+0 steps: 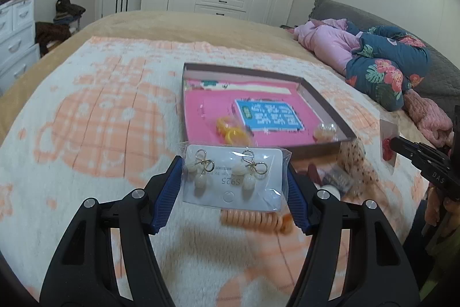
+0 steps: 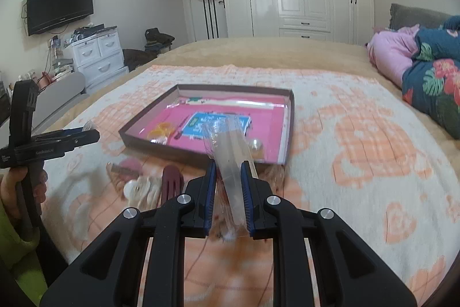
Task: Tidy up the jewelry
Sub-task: 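Carry the earring card and clear packet into the box and open both tools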
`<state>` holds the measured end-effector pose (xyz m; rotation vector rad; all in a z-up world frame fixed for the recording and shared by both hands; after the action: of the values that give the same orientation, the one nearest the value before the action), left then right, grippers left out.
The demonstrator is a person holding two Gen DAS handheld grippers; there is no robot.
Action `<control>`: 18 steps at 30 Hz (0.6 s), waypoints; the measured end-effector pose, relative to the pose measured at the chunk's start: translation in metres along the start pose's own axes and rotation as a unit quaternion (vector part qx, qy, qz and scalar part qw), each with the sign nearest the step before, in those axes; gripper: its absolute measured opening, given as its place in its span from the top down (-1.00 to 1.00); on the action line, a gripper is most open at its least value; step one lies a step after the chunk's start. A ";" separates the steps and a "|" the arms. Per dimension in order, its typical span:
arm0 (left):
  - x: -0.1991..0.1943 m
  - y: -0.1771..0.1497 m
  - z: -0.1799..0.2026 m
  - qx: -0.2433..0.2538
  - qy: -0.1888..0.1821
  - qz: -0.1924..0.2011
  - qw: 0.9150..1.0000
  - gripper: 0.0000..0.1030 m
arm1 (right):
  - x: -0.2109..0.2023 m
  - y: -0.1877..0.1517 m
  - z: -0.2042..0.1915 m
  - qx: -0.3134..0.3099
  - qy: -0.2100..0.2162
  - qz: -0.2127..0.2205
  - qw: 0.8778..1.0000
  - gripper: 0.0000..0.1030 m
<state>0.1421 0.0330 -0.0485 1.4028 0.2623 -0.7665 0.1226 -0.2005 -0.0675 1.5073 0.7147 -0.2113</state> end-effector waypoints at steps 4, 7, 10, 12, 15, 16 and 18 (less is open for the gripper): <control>0.007 0.016 0.006 0.004 0.000 0.010 1.000 -0.11 | 0.008 0.015 0.000 -0.005 -0.003 0.011 1.000 0.67; 0.014 0.027 0.013 0.007 -0.003 0.016 1.000 -0.11 | 0.014 0.025 0.002 -0.005 -0.006 0.018 1.000 0.67; 0.021 0.037 0.019 0.010 -0.005 0.019 1.000 -0.11 | 0.021 0.035 0.006 -0.001 -0.006 0.023 1.000 0.67; 0.028 0.042 0.022 0.011 -0.006 0.019 1.000 -0.11 | 0.025 0.042 0.008 -0.002 -0.007 0.028 1.000 0.67; 0.037 0.050 0.027 0.013 -0.009 0.018 1.000 -0.11 | 0.033 0.052 0.012 0.000 -0.008 0.031 0.999 0.67; 0.040 0.053 0.029 0.016 -0.009 0.019 1.000 -0.11 | 0.035 0.055 0.013 0.001 -0.008 0.033 0.999 0.67; 0.046 0.059 0.032 0.020 -0.009 0.019 1.000 -0.11 | 0.041 0.061 0.015 -0.001 -0.008 0.035 0.999 0.67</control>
<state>0.2035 -0.0138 -0.0235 1.4336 0.2065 -0.7566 0.1930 -0.1974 -0.0404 1.5235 0.6477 -0.1694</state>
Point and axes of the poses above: each gripper's, at about its wrist camera, not at the fingertips, and x roughly the way its jaws point, z to its right, y to its top, the point moved 2 cm from there along x, roughly the way its jaws point
